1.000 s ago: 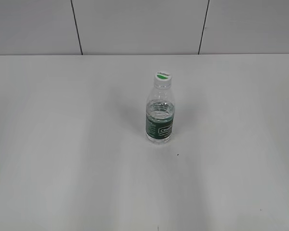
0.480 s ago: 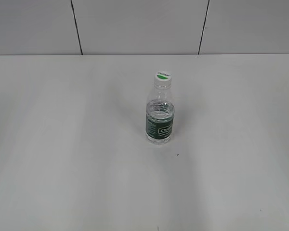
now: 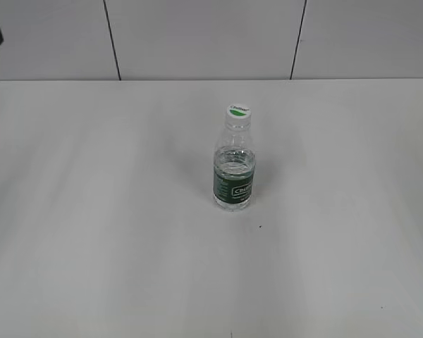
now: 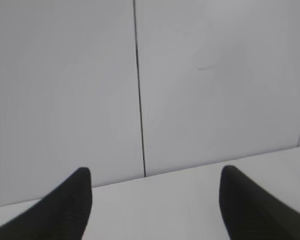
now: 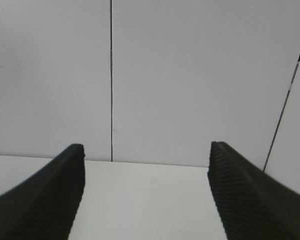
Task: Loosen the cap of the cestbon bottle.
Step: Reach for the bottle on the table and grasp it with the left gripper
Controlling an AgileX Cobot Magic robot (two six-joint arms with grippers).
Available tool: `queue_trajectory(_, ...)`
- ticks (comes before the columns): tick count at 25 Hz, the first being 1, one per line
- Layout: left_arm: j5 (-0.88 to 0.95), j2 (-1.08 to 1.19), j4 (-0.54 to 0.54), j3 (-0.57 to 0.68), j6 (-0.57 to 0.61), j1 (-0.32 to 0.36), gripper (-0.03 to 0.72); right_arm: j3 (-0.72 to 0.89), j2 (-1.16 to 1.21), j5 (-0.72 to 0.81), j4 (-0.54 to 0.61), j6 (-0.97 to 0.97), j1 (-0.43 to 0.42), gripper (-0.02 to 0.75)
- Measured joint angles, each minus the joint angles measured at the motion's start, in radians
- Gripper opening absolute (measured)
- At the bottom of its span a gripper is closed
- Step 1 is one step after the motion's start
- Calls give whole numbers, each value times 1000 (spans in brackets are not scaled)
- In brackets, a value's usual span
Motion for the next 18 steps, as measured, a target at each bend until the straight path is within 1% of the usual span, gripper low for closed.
queue_trajectory(9, -183, 145, 11, 0, 0, -10, 484, 0, 105, -110, 0, 0, 0, 587)
queue_trajectory(18, -334, 287, 98, -1, 0, -10, 482, 1, 202, -213, -2, 0, 0, 587)
